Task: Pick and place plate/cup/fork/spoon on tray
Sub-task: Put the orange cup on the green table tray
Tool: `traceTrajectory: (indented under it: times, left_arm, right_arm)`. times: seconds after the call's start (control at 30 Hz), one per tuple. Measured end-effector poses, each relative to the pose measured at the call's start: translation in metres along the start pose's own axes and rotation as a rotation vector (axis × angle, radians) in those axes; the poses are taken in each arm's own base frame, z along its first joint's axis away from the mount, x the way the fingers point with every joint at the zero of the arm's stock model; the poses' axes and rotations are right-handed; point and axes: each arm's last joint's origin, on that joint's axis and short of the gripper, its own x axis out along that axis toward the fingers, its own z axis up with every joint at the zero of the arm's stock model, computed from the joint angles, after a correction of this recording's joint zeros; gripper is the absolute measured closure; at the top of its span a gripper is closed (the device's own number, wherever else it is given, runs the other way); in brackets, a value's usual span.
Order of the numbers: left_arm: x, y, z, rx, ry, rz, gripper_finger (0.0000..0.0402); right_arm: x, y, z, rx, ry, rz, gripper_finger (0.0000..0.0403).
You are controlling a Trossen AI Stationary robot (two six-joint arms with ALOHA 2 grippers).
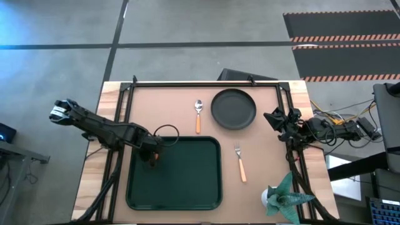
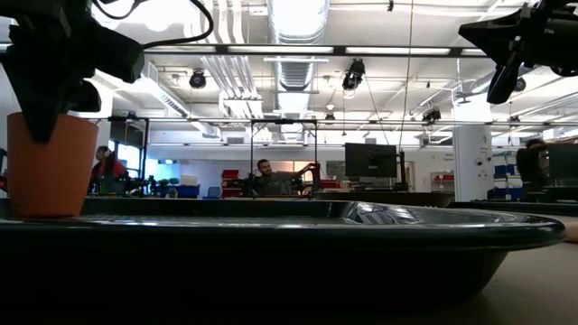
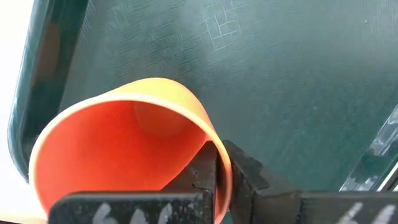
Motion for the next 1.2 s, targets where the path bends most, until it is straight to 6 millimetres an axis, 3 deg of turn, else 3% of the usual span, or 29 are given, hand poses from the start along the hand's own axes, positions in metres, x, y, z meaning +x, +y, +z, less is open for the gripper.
traceTrajectory:
  times: [0.63,0.97,1.2]
  left_arm:
    - [0.000,-0.003,0.003,0.005,-0.019,-0.042,0.0401]
    - [-0.026,0.000,-0.003,-0.009,0.074,0.123,0.0400]
    - [-0.016,0.005,0.000,0.004,0.084,0.206,0.0400]
  right_arm:
    - [0.000,0.000,0.000,0.000,0.000,0.000,0.0394]
    - [0.000,0.000,0.000,-0.011,0.000,0.000,0.0394]
    - [0.000,0.000,0.000,-0.030,-0.003,-0.007,0.0394]
